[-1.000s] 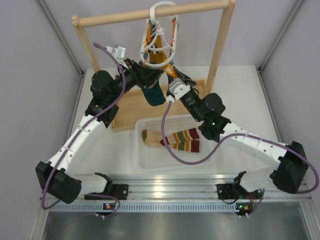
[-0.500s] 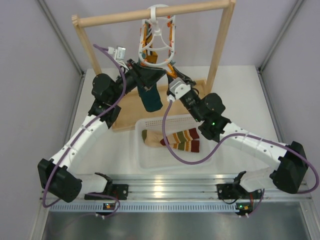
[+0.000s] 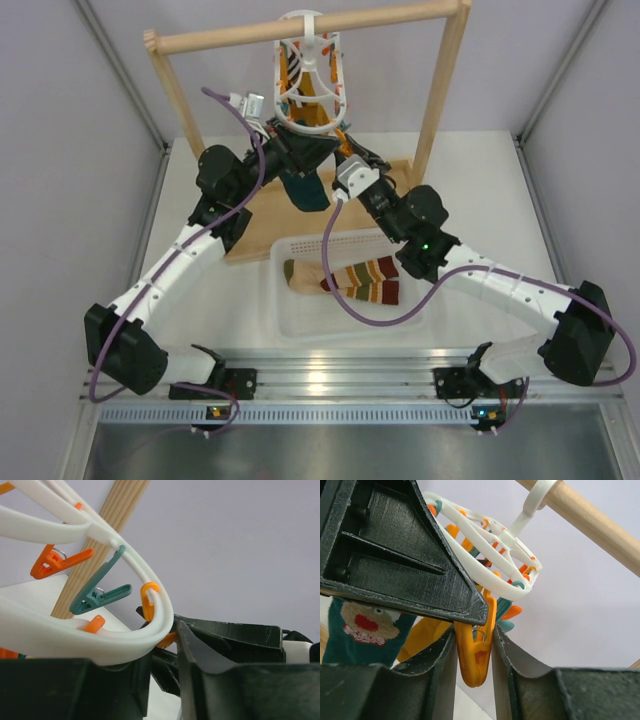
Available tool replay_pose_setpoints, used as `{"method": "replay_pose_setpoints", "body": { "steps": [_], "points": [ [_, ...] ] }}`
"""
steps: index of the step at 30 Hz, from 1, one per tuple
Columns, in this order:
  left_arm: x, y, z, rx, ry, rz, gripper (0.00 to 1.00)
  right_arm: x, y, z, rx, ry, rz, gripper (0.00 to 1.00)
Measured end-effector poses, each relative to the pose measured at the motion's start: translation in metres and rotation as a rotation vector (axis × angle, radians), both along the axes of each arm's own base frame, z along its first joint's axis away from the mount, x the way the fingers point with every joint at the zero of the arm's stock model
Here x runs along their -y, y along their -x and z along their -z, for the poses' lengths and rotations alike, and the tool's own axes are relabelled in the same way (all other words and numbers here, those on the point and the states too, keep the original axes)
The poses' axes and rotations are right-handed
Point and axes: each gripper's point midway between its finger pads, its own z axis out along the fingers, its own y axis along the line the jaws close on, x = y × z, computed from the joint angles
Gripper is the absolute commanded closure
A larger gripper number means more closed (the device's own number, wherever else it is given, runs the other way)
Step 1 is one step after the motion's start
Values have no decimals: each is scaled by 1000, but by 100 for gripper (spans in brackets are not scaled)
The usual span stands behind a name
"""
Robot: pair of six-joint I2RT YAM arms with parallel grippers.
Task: Clip the socks to the hanger
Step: Open the clamp at the hanger.
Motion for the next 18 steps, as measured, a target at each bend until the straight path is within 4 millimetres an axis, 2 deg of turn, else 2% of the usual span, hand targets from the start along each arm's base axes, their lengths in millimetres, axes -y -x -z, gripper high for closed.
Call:
{"method": "replay_pose_setpoints", "body": {
  "steps": [2, 3, 5, 6, 9, 13, 18],
  "points": [
    [1, 1, -2, 11, 2, 3, 83, -1, 0, 0, -2, 1, -3, 99],
    [1, 2, -2, 14, 3, 6, 92, -1, 1, 0, -3, -2, -6, 88],
    [1, 2, -3, 23, 0, 7, 100, -1, 0, 0, -14, -2, -12, 72],
    [1, 2, -3, 27, -2, 7, 100, -2, 0, 0, -27, -3, -22, 57],
    [-3, 0, -4, 41, -5, 5, 100, -9, 0, 6, -96, 18, -94, 41],
    [-13, 1, -6, 79, -19, 32, 100, -10, -3, 17, -241, 37, -239, 37],
    [-22, 5, -8, 164, -41, 99, 97, 18, -17, 29, -462, 1, -370, 43]
  ]
}}
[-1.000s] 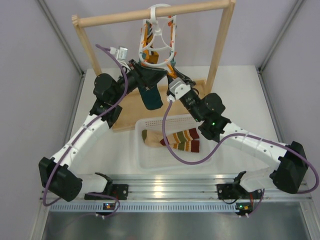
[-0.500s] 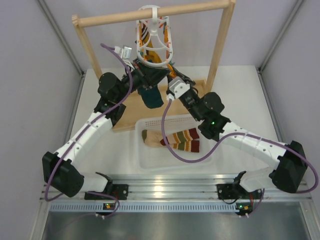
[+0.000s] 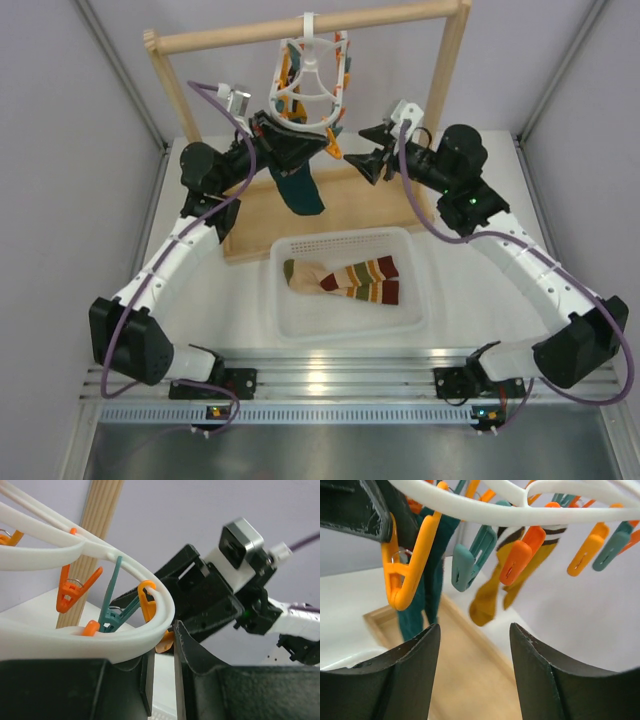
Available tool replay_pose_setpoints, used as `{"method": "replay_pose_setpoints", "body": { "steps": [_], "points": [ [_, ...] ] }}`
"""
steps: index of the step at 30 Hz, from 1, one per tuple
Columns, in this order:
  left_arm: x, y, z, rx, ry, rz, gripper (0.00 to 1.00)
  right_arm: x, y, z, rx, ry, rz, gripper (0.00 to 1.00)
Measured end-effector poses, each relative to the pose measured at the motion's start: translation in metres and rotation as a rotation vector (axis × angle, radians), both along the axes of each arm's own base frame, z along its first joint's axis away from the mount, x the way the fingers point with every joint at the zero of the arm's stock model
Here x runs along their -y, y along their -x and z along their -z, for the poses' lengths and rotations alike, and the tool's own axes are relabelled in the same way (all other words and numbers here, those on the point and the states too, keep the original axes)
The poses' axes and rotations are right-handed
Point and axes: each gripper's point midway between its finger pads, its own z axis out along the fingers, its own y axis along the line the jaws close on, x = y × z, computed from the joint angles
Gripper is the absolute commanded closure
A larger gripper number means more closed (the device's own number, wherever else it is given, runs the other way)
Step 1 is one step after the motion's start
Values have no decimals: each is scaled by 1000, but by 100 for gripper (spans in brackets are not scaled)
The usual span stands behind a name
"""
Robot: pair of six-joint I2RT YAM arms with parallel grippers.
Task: Clip the socks to the hanger
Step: Open the clamp at the hanger.
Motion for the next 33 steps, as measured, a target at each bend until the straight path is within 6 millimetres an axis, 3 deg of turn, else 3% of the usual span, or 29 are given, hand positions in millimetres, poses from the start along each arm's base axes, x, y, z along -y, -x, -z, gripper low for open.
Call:
{"method": "replay_pose_setpoints", "body": {
  "steps": [2, 7, 14, 20, 29, 33],
  "points": [
    [2, 1, 3, 19, -10, 37, 96, 3, 2, -4, -75, -29, -66, 45],
    [2, -1, 7, 59, -15, 92, 95, -13, 17, -14, -212, -76, -261, 46],
    [2, 2, 4, 120, -23, 131, 97, -30, 51, 9, -408, -55, -500, 45],
    [2, 2, 5, 139, -29, 151, 99, -35, 62, 8, -511, -78, -588, 46],
    [2, 8, 1, 171, -30, 173, 99, -46, 36, 3, -655, -198, -601, 50],
    [3, 7, 0, 178, -30, 176, 100, -46, 36, -9, -680, -255, -630, 54]
  ]
}}
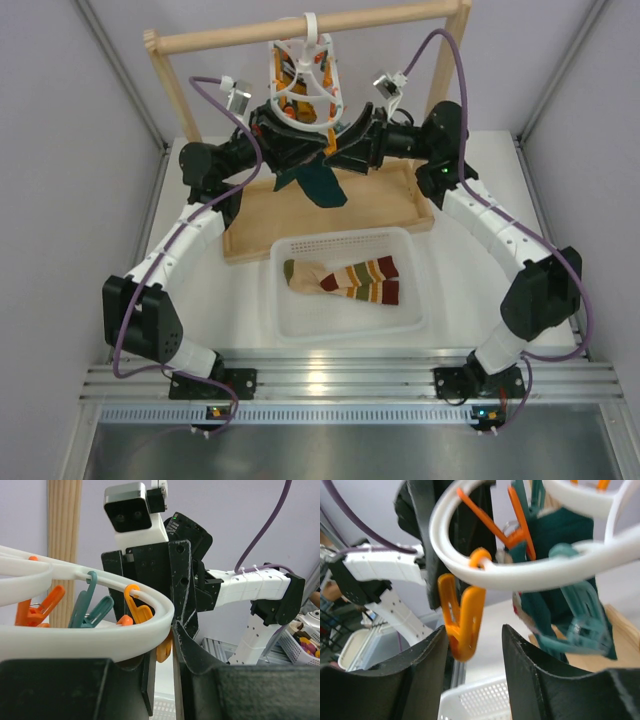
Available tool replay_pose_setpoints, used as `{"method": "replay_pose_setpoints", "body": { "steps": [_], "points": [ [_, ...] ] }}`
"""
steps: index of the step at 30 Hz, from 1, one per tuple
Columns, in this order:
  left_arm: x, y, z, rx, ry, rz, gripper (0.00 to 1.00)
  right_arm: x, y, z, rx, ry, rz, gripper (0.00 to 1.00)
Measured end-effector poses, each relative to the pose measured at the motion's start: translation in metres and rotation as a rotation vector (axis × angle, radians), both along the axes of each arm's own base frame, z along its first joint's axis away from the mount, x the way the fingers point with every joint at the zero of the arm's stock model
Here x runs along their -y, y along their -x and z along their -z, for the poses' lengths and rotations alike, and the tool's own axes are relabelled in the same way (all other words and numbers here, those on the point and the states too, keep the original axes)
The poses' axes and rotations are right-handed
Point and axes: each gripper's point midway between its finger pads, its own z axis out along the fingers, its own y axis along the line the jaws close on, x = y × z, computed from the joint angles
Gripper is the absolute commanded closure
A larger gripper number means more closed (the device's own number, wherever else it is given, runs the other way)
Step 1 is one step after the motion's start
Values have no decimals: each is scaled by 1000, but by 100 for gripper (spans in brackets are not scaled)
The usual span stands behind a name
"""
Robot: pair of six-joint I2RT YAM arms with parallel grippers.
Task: Clip the socks to the hanger
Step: Open the clamp at the hanger.
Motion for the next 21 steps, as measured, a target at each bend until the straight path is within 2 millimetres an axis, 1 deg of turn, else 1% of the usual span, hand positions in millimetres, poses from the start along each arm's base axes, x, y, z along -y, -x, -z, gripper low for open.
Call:
{"method": "replay_pose_setpoints", "body": {
  "steps": [5, 6, 7, 8, 9, 10, 14, 17, 18, 19, 20, 21],
  "points": [
    [0, 2, -1, 8, 1, 6, 100, 4, 4, -23, 25, -70, -8, 56],
    [0, 2, -1, 9, 1, 6, 100, 4, 5, -25, 29, -78, -10, 60],
    [0, 2, -1, 10, 1, 6, 100, 5, 6, -27, 34, -86, -14, 62],
    [0, 2, -2, 10, 2, 7, 100, 5, 6, -28, 33, -89, -14, 64],
    [0, 3, -2, 13, 3, 9, 100, 5, 6, -28, 33, -91, -16, 68],
    [0, 3, -3, 14, 4, 10, 100, 6, 6, -27, 28, -91, -15, 69],
    [0, 4, -2, 14, 2, 13, 100, 5, 5, -24, 32, -94, -13, 69],
    [0, 3, -2, 12, 0, 14, 100, 6, 5, -23, 41, -96, -9, 81],
    [0, 3, -1, 12, -2, 15, 98, 6, 5, -22, 43, -98, -5, 89],
    [0, 3, -1, 10, -2, 15, 95, 6, 5, -21, 43, -100, -2, 95],
    [1, 3, 0, 8, -3, 15, 89, 6, 4, -21, 43, -101, 1, 100],
    [1, 2, 0, 5, -4, 14, 78, 6, 4, -21, 43, -102, 3, 100]
  ]
}}
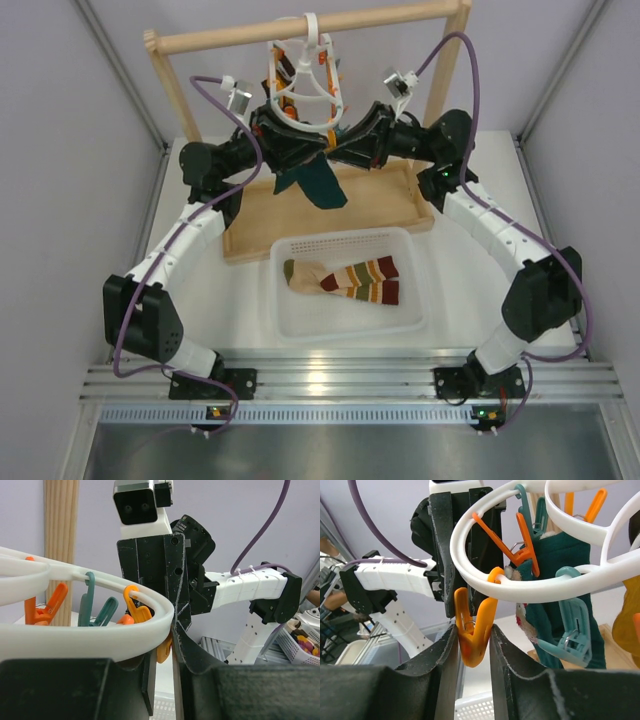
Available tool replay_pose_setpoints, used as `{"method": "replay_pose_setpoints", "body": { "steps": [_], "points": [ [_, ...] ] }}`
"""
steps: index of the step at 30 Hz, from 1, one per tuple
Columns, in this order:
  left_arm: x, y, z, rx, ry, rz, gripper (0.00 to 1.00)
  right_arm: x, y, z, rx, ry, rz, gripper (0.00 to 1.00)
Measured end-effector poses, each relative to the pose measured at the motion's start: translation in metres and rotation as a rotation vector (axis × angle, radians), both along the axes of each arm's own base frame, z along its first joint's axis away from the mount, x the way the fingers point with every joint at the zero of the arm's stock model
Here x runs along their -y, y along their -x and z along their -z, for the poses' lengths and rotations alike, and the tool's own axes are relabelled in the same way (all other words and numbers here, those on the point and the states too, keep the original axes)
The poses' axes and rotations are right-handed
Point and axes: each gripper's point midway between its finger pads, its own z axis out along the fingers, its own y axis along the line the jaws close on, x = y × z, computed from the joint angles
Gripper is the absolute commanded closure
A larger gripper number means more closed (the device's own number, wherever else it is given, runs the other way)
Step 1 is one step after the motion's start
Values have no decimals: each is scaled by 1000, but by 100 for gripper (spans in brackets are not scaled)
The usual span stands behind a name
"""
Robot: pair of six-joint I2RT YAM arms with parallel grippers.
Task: Clip the socks to the hanger
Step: Open the clamp at the hanger.
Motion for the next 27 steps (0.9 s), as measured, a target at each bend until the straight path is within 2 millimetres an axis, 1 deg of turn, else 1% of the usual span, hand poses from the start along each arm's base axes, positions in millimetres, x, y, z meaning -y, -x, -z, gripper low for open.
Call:
{"method": "replay_pose_setpoints", "body": {
  "steps": [1, 3, 4, 5, 9, 12, 16, 20, 23, 25, 27],
  "points": [
    [0, 0, 0, -1, 0, -1, 70, 0, -1, 0, 0, 0, 3, 100],
    [0, -3, 1, -14, 1, -11, 63, 0, -4, 0, 5, 1, 23, 100],
    [0, -6, 2, -31, 1, -17, 50, 0, -5, 1, 16, 6, 37, 100],
    [0, -8, 3, -42, -1, -25, 46, 1, -7, 2, 25, 13, 56, 100],
    [-2, -22, 8, -144, -6, -104, 42, 4, -18, 3, 72, 50, 179, 100],
    [-9, -23, 2, -188, -1, -189, 37, 7, -24, -1, 136, 73, 292, 100],
    [-23, -11, -15, -213, 22, -305, 34, 4, -29, -3, 254, 106, 464, 100],
    [-24, 5, -22, -226, 22, -369, 36, -7, -20, 5, 386, 158, 598, 100],
    [-20, 10, -17, -253, 10, -405, 37, -7, -16, 7, 466, 192, 685, 100],
    [-17, 7, -8, -285, -7, -429, 38, -2, -16, 8, 497, 215, 737, 100],
    [-15, 1, 7, -331, -30, -473, 39, 1, -15, 8, 523, 238, 781, 100]
  ]
}}
